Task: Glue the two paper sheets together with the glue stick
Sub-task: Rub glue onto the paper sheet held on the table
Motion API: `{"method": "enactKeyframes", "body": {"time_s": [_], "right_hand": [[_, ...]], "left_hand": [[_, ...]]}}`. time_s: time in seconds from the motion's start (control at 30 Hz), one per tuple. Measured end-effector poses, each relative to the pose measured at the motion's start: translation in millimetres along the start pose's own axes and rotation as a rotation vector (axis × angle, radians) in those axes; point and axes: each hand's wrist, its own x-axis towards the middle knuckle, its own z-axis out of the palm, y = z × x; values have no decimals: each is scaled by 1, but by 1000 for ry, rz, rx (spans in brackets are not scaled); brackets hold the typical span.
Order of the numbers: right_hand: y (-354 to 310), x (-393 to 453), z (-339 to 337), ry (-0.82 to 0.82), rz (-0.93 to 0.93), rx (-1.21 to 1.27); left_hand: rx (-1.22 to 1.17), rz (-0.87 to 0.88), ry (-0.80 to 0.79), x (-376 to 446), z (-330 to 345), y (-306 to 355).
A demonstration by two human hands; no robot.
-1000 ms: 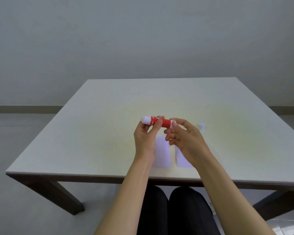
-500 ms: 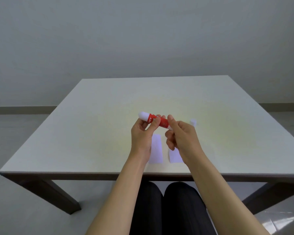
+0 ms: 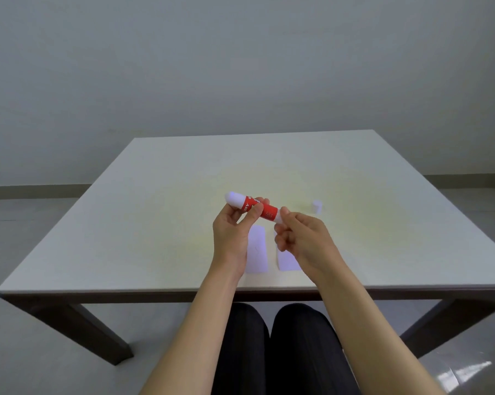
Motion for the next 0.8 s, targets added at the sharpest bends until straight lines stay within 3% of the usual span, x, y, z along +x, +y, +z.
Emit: {"method": "enactKeyframes", "body": {"time_s": [0.13,0.23,0.33,0.43,0.53,0.67,0.8], "right_hand": [[-2,1,0,-109,33,116],[0,6,4,-228,77,325],[0,17,0,-69,101,453],[2,29,-15,141,136,515],[9,35,-21,196,108,412],[25,29,0,61,-20,124],[39,22,18,45,-182,-263]], "left_hand": [[-37,-7,14,0,-2,-3],[81,18,-49,2,0,-2],[381,43,-275,14,-16,7],[914,-24,-366,30,-53,17],[1344,-92,-436,40,-87,19],[1501,-69,-678,45,-95,12],[1632,1,-784,48,-92,6]]}}
